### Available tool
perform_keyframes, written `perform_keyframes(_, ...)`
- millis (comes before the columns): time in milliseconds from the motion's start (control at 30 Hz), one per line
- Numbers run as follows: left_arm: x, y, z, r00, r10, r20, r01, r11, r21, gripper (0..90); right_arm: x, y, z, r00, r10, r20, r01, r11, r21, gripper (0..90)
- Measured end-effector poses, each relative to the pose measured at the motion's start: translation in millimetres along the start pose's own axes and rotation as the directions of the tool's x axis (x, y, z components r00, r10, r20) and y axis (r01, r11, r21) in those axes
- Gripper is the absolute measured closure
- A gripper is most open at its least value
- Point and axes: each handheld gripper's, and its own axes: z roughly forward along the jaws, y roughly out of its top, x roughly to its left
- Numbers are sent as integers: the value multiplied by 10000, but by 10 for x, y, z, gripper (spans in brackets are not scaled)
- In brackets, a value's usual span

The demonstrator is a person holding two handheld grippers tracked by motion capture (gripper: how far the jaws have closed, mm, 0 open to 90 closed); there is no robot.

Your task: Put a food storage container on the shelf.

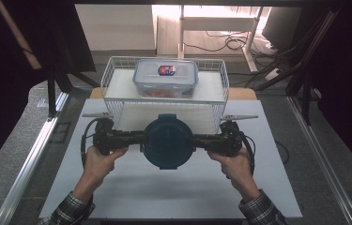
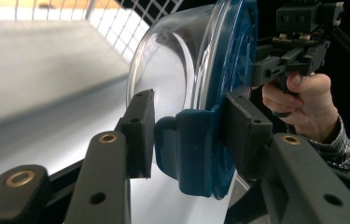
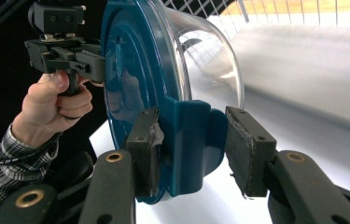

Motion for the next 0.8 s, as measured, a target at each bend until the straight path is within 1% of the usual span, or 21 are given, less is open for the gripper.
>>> perform_keyframes(267,-60,332,-91,9998,197,-21,-197,9995,-260,566,91,341,-67,9992,-395,94,398,9988,-300,563)
perform_keyframes(400,-74,485,-129,9996,275,-62,-277,9988,-394,566,116,516,-87,9988,-483,108,487,9980,-401,563)
perform_keyframes(533,-75,630,-163,9995,303,-113,-308,9984,-477,566,121,650,-92,9988,-487,94,491,9976,-496,563)
perform_keyframes(800,-73,895,-225,9989,440,-181,-451,9972,-598,566,141,917,-100,9979,-644,105,649,9960,-616,564)
